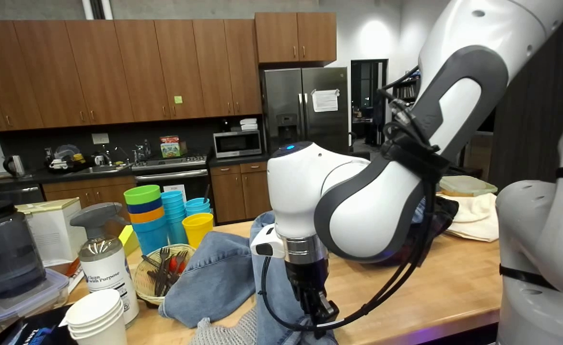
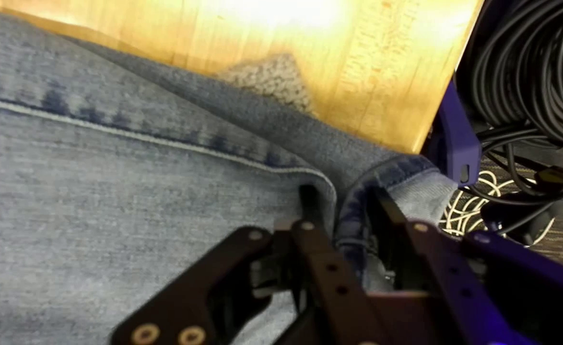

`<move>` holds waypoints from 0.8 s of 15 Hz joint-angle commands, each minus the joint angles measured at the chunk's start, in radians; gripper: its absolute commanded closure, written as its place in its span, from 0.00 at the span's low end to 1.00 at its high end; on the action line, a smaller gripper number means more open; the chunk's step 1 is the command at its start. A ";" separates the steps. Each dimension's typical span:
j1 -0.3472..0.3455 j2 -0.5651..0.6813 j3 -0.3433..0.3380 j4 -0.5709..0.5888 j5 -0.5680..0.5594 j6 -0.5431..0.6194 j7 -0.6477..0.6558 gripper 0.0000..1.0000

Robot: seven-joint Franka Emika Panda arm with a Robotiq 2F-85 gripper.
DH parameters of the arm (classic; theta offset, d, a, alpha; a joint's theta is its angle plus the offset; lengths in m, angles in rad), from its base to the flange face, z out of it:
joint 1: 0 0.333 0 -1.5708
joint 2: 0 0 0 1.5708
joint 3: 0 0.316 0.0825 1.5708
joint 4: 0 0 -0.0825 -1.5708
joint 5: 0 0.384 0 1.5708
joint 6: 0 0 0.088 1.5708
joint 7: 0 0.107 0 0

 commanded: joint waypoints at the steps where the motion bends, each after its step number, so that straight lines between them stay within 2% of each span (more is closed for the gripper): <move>1: -0.004 -0.020 0.014 0.003 -0.015 -0.011 -0.014 0.99; 4: 0.008 -0.044 0.035 -0.002 -0.047 -0.030 -0.027 0.97; 12: 0.028 0.019 0.128 0.188 -0.207 -0.210 -0.102 0.97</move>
